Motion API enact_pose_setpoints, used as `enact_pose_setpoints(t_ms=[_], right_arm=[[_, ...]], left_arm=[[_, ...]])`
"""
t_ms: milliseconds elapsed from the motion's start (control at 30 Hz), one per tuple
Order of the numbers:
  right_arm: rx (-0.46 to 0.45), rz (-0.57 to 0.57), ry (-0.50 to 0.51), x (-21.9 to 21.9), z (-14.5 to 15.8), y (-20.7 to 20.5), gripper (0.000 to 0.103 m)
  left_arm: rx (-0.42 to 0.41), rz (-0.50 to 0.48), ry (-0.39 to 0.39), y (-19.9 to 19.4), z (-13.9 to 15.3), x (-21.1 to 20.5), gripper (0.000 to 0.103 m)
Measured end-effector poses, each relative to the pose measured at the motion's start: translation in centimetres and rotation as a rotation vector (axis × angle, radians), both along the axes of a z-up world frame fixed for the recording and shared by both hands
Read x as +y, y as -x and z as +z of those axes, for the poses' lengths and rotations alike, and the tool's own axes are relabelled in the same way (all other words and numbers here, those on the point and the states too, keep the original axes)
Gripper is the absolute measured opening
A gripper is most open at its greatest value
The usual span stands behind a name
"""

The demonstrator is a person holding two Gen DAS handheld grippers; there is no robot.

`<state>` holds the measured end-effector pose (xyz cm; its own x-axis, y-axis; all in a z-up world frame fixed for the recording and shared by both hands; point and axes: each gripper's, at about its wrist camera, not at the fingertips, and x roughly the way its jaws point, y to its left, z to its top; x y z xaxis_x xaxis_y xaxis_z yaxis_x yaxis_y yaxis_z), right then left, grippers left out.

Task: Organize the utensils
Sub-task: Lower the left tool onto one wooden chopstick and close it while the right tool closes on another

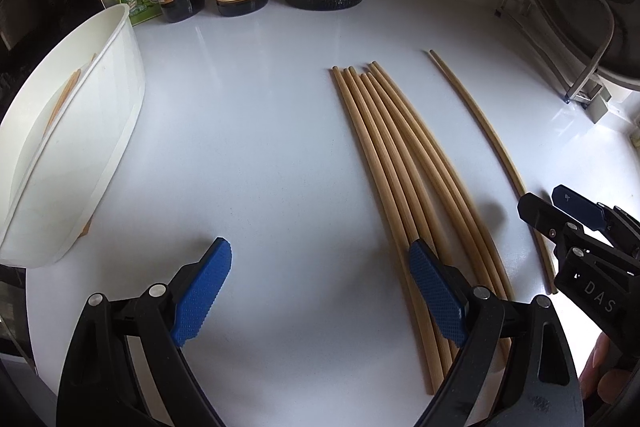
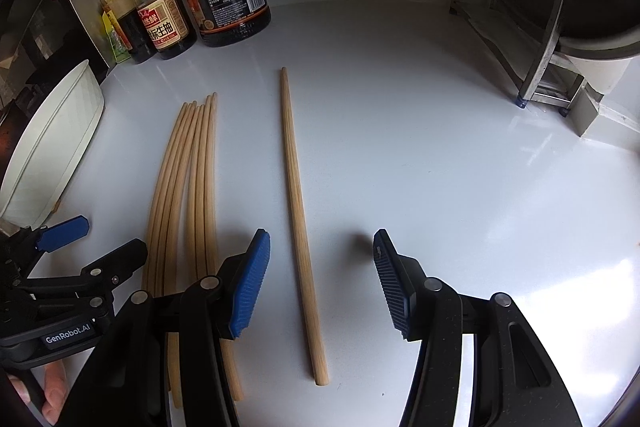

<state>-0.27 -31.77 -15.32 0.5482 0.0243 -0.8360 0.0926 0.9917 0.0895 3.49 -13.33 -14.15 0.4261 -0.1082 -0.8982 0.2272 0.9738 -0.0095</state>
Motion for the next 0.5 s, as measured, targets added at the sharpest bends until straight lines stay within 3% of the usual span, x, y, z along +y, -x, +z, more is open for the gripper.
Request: enact_pose_setpoints(t_ms=[500], right_arm=[[-0.006,-0.005,0.037,0.09,-0.13,-0.14,0.052]], left_arm=[[0.006,0.026,-0.039,-0.55,-0.62,-0.10,0.090]])
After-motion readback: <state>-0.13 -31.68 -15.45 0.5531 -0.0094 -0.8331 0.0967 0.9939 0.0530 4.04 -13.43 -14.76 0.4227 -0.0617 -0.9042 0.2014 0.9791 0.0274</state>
